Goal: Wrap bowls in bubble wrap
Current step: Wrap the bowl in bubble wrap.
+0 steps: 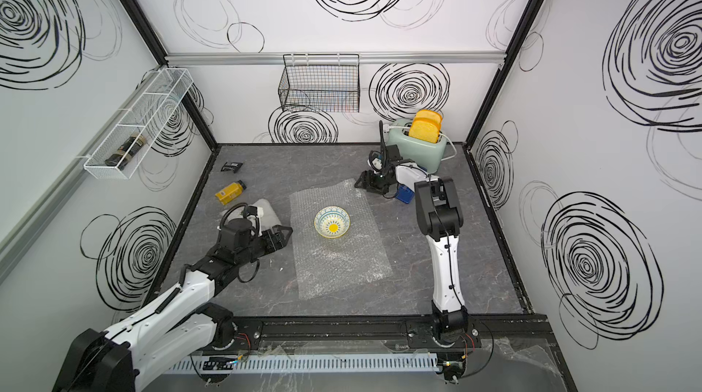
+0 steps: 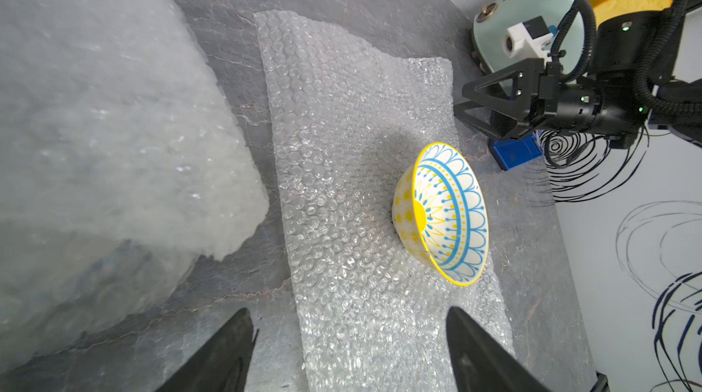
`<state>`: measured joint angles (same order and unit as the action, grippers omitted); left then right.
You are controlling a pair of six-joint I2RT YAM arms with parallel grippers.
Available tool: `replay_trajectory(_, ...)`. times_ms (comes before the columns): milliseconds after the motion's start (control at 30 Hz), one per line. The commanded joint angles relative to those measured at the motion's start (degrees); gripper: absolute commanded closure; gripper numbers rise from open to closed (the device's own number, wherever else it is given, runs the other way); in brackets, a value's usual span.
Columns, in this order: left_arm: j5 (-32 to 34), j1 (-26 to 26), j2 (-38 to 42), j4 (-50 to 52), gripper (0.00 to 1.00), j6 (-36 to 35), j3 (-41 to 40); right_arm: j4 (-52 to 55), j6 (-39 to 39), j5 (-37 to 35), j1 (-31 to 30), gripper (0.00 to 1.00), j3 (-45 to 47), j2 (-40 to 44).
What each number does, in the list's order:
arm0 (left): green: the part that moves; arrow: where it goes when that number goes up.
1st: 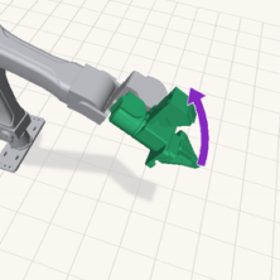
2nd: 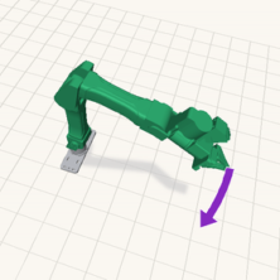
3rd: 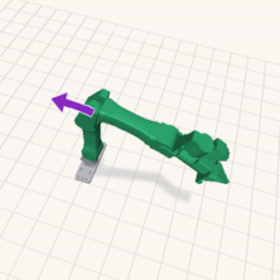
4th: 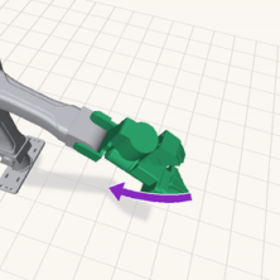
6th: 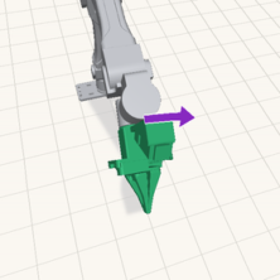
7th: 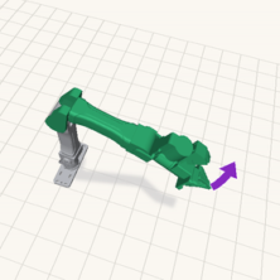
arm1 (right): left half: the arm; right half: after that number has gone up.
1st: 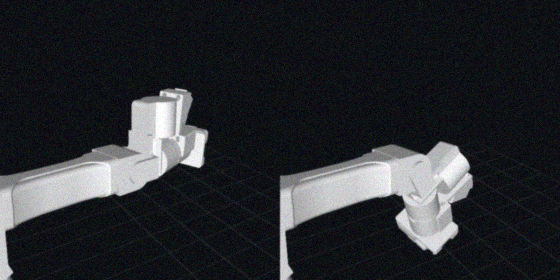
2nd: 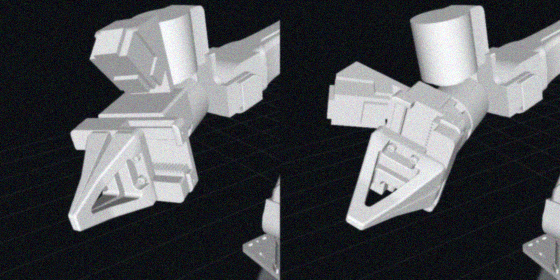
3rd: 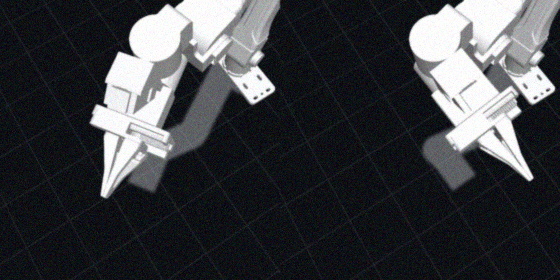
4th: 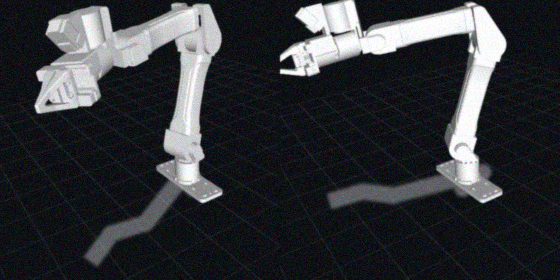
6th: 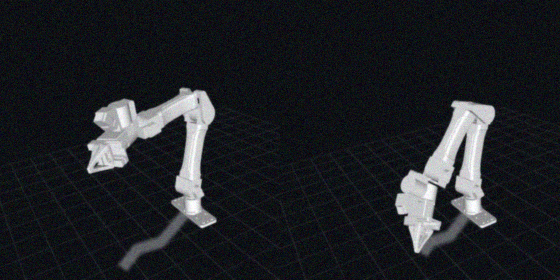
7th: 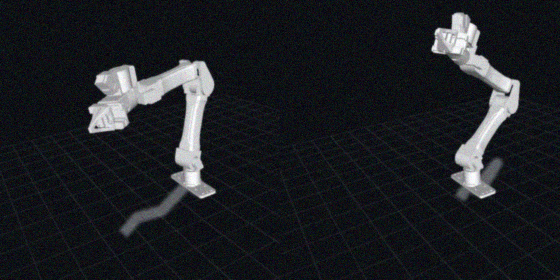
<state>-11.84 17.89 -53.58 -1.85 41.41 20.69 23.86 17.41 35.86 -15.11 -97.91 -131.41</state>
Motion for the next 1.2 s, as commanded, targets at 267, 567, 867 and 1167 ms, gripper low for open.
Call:
replay_trajectory(267, 0.32, 0.23, -1.38, -1.82, 0.18, -0.01, 2.52, 1.89, -0.80, 2.02, -2.34, 0.57, -5.20, -7.76)
replay_trajectory(567, -2.82, 1.06, -3.30, -3.93, 0.19, -0.01, 3.13, -4.91, -2.17, 9.32, -2.25, 0.89, -1.01, 0.55)
replay_trajectory(867, -7.61, 6.91, -8.11, -7.77, 0.23, -0.45, 5.02, -16.63, -1.36, 11.16, -4.91, 0.91, 18.35, 16.71)
replay_trajectory(1167, -4.52, 11.41, -15.96, -8.98, 0.23, 0.41, 8.20, -15.71, -5.03, 6.95, -10.63, 0.88, 27.15, 25.03)
